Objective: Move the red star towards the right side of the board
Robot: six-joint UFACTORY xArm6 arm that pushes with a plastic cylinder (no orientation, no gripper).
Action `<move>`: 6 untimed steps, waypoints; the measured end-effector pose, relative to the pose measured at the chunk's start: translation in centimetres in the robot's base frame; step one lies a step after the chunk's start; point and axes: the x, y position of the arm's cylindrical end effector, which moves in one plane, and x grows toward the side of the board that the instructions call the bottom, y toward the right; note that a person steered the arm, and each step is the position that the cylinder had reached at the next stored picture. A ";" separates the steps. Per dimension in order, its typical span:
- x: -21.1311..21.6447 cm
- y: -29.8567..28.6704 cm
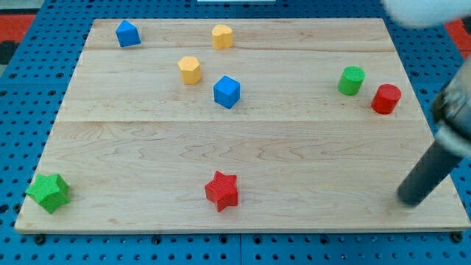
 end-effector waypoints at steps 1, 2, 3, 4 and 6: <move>1.1 -8.3; -0.3 -16.3; -4.0 -19.7; -2.7 -19.3; -7.7 -22.2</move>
